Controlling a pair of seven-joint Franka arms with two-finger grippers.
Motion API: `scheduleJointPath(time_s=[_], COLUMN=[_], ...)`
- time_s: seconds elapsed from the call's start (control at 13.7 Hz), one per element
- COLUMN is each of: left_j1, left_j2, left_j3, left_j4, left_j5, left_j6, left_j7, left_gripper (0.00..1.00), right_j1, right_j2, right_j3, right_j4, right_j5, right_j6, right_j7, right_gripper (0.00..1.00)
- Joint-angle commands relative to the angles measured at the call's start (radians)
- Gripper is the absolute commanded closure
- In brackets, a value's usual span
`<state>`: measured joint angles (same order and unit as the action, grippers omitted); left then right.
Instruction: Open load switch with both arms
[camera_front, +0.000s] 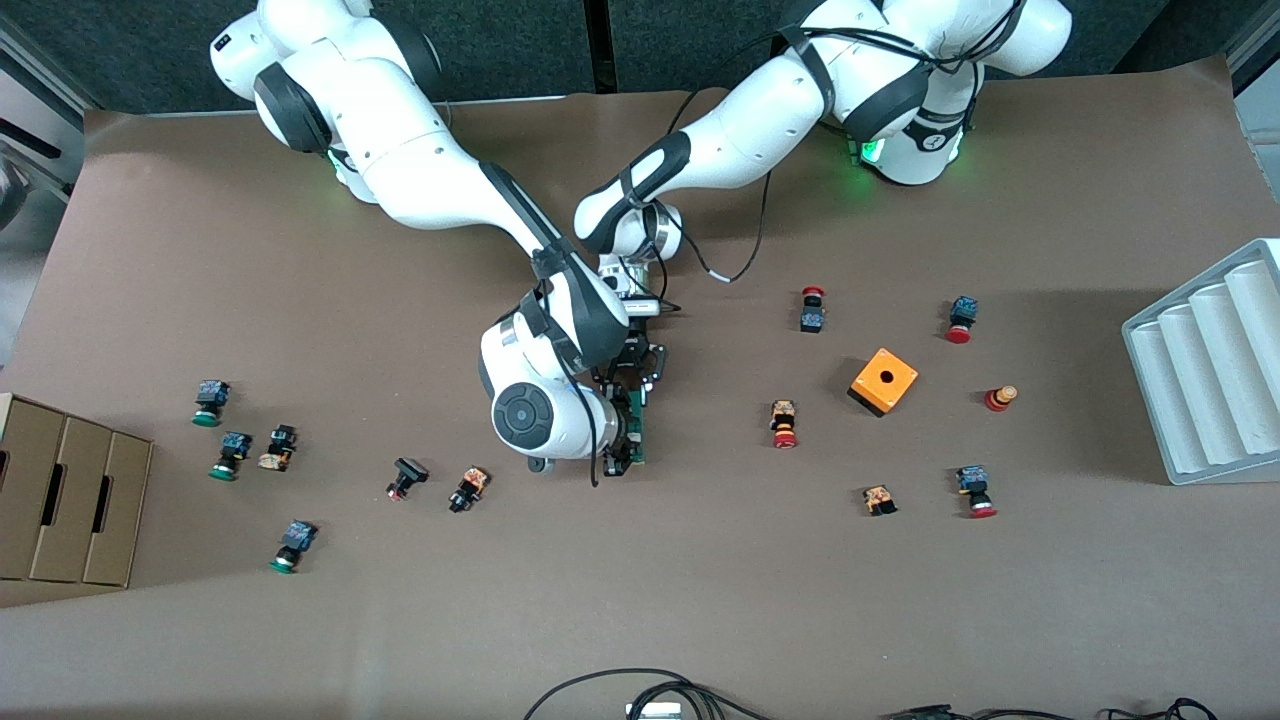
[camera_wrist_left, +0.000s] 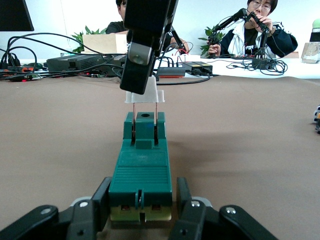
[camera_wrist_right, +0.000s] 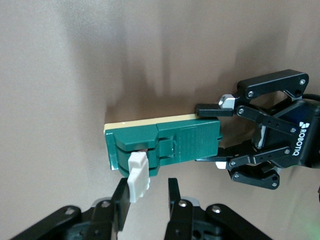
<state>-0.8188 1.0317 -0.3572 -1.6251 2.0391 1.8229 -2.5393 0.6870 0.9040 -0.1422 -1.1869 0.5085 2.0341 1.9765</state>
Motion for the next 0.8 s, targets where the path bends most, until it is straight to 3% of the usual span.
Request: scheduleJointPath(time_s=[0.0, 0.73], left_j1=[-0.01, -0.01], left_j2=[-0.009, -0.009], left_j3=[0.006, 0.006], left_j4=[0.016, 0.014], left_j5=[0.013, 0.012], left_j6=[0.007, 0.007], left_j7=[0.019, 0.017], left_gripper=[0.43, 0.43], right_j1=[0.003, 0.011], right_j2=[-0.054, -0.097], right_j3=[0.009, 0.023], right_j4=[-0.069, -0.138], right_j5=[-0.025, -0.042], right_j6=[-0.009, -0.003], right_j7=[-0.011, -0.034], right_gripper=[0.65, 0.68])
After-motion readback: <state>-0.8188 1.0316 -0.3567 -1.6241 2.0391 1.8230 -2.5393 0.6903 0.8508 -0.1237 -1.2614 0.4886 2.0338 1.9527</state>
